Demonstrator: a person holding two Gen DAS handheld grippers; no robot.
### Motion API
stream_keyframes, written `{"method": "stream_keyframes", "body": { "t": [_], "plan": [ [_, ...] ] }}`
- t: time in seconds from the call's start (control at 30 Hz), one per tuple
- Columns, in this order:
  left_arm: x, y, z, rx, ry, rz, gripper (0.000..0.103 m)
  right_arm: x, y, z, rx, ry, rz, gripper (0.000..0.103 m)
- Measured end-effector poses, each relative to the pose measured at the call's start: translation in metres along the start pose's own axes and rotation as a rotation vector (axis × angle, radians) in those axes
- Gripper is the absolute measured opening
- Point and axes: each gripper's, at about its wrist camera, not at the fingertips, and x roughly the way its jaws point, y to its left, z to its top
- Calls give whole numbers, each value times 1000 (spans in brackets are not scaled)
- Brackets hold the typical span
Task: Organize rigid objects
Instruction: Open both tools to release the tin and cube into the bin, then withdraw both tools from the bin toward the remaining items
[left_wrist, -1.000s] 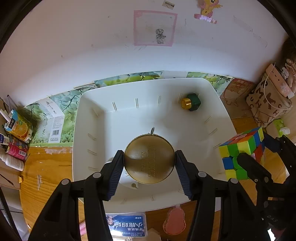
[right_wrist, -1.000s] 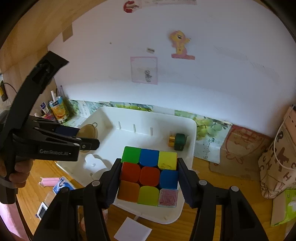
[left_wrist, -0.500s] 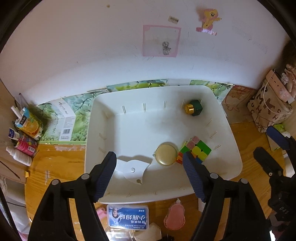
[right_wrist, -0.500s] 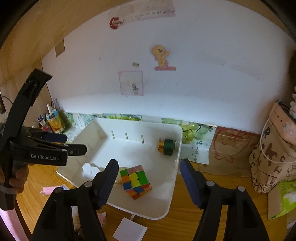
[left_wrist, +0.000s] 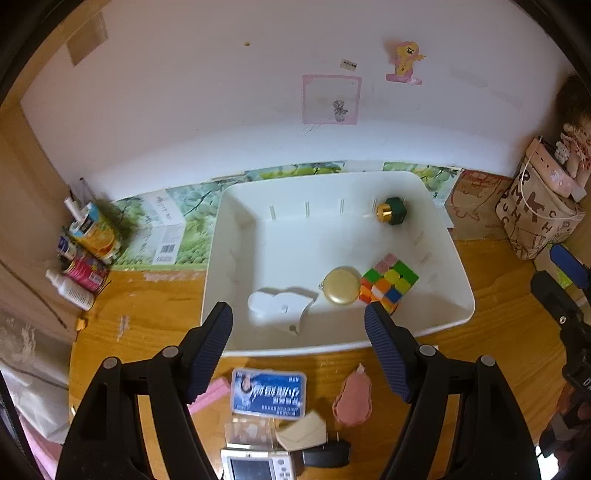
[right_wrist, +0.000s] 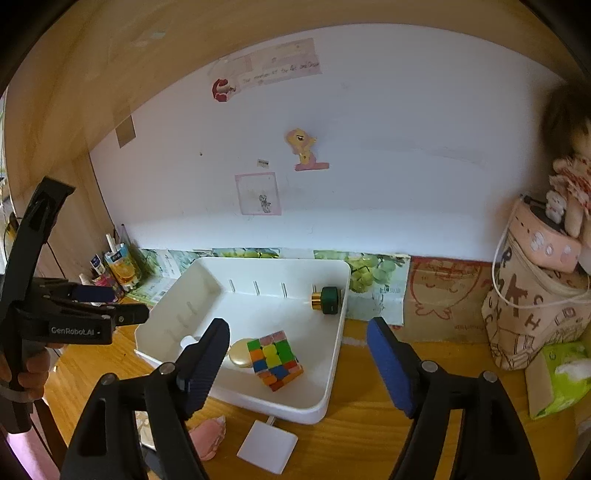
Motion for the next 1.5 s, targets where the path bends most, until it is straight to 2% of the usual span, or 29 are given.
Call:
{"method": "stream_keyframes", "body": {
  "t": [0.2,0.5,0.77,1.07,1.2,1.5],
  "plan": [
    [-7,-3,-30,-35,31,49,77,-16,-8,-19,-8,35,8,78],
    [-10,-15,-94,-104,127,99,77,-26,-17,-55,-18,135,47,78],
    [-15,-17,-146,-185,218,136,77,-26,-10,-88,-45,227,116,78],
    [-17,-8,-189,-272,330,134,78,-23,-1,-106,-51,289,191,78],
    [-19,-3,-203,-299,363,121,81,-14,2,-111,-32,327,201,78],
    [-12,14,-224,-358,446,109,83,13,-1,-119,113,431,258,78]
  ]
}}
